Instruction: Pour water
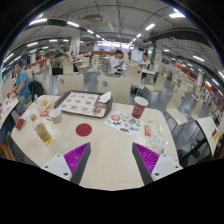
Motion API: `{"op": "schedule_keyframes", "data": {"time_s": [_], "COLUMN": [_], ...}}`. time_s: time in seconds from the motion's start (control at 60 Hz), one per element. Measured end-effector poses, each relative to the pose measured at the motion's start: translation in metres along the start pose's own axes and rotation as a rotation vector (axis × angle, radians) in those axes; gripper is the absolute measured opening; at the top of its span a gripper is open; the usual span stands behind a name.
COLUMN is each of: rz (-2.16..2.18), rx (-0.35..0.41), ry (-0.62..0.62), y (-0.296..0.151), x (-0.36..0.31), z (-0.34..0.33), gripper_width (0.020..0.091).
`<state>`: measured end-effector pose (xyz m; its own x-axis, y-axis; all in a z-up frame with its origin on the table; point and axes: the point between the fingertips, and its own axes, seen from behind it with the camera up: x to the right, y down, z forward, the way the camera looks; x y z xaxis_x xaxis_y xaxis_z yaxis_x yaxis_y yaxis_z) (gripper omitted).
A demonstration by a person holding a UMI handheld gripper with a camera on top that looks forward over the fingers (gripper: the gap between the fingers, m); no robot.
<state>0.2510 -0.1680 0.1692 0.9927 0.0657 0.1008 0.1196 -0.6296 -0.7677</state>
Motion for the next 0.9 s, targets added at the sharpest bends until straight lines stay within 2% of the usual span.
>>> {"op": "schedule_keyframes", "data": {"time_s": [0.267, 0.417, 0.583, 0.717, 0.9], "rz": [0.039, 0.074, 0.113, 0.134, 0.116], "rx": [-0.02, -0.047, -0.065, -0.031, 0.084], "ry": [0.081, 0.091, 0.048, -0.02, -0.091], "y": [0.017, 0.046, 0.073, 0.072, 0.037], "x": [-0.026, -0.081, -0.169, -0.247, -0.321], "z": [-0.003, -0.005, -0.005, 0.009, 0.052], "gripper_width": [0.0855, 0.0848, 0.085, 0.0851, 0.0849]}}
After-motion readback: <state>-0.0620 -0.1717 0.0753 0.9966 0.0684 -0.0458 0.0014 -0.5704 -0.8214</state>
